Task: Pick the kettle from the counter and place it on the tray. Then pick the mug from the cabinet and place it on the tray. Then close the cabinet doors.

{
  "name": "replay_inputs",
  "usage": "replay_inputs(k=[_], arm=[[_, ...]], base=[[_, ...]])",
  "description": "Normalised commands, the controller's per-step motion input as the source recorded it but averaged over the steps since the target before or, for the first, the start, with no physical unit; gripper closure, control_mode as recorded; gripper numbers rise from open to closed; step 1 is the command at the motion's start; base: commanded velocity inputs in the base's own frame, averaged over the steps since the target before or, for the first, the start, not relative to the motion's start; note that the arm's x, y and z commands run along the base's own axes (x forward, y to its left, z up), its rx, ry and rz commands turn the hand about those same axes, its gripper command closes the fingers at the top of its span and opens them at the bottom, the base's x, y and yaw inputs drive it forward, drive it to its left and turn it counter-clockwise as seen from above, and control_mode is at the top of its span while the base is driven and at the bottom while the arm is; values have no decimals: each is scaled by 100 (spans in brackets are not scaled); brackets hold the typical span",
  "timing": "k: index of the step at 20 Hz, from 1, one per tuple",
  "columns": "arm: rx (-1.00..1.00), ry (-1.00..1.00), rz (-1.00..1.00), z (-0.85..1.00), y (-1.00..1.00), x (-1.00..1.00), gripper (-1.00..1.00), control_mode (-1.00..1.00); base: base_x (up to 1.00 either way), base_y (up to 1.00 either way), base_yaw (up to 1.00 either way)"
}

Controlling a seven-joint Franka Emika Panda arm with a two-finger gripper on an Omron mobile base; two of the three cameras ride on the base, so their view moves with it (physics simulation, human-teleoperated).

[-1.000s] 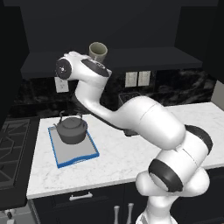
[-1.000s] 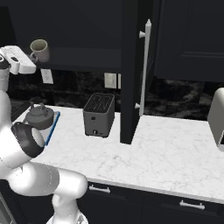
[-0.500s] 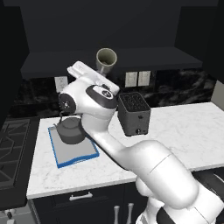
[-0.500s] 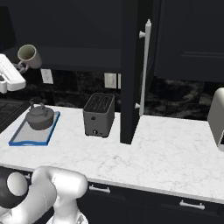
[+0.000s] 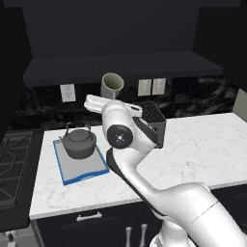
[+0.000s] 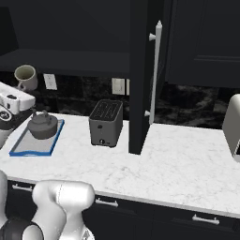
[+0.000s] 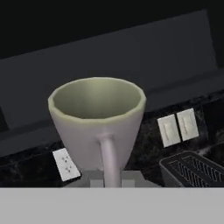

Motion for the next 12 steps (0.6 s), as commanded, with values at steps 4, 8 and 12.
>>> replay_inputs(k=[4,8,12], arm=[[-21,15,57,-68,0,-8,100,-100],[-20,7,60,-63,-3,-34,100,-100],[-18,12,55,-60,0,-28,100,-100]], base=[[0,0,0],[0,0,0],[0,0,0]])
